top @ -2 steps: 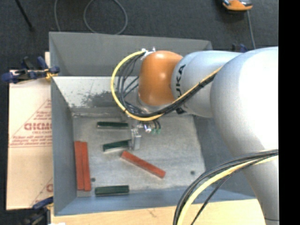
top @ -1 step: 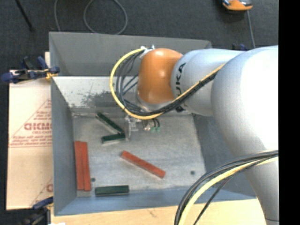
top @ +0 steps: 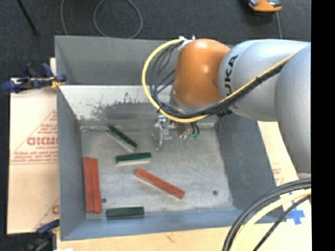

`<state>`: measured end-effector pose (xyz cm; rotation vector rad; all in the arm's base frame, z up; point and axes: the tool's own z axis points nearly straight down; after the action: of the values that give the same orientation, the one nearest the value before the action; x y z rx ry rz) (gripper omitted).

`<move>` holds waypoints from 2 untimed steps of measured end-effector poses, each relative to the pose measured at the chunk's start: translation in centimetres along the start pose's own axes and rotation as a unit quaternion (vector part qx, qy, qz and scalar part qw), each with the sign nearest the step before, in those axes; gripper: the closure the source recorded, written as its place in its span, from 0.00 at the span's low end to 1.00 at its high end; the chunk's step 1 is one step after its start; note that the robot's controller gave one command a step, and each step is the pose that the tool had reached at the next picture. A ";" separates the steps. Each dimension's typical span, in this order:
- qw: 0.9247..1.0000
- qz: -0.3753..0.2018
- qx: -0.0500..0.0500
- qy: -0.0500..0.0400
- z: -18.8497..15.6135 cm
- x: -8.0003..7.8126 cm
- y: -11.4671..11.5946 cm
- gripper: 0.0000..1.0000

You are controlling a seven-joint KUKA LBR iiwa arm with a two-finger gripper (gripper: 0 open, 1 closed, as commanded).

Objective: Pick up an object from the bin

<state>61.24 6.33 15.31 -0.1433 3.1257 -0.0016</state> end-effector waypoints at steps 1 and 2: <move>1.000 -0.001 0.000 0.004 0.5 0.2 0.1 0.00; 0.999 -0.033 -0.001 0.007 8.6 -0.1 5.2 0.00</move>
Offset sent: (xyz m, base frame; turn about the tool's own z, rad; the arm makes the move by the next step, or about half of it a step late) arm 0.0000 0.0000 0.0000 0.0000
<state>61.02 11.54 6.71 -0.2465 3.1337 0.0001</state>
